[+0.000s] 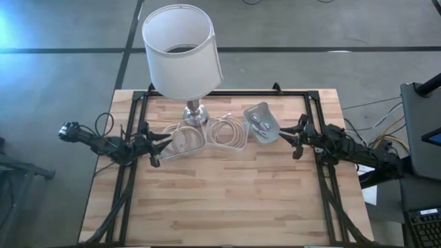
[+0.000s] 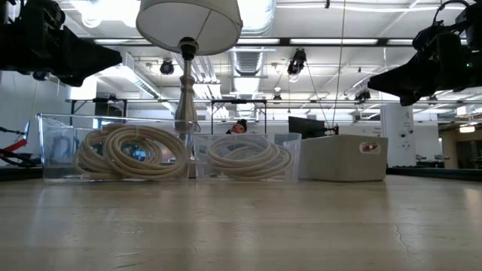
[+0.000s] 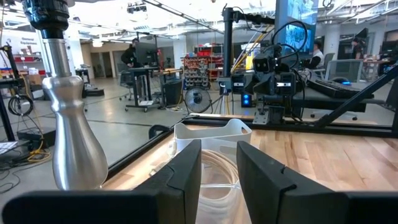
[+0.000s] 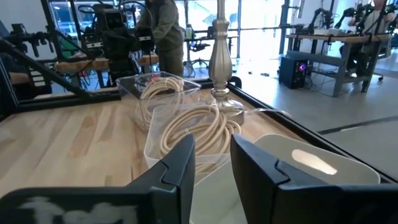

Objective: Pick & Place USB Port
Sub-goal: Return to Home Position

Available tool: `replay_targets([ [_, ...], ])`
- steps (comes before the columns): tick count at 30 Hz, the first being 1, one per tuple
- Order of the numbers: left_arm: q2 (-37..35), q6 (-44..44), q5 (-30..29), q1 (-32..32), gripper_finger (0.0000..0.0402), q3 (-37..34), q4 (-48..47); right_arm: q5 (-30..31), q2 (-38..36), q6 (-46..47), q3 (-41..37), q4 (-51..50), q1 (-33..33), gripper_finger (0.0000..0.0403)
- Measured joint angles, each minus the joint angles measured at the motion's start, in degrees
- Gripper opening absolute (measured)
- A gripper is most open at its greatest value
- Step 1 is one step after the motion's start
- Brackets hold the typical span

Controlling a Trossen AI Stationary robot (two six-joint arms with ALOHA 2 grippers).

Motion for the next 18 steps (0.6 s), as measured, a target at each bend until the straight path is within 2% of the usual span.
replay_targets([
  [18,0.00,0.00,0.04,0.00,0.0106,0.00,-0.02,-0.02,0.02,-0.11,0.01,0.00,0.00,0.0073],
])
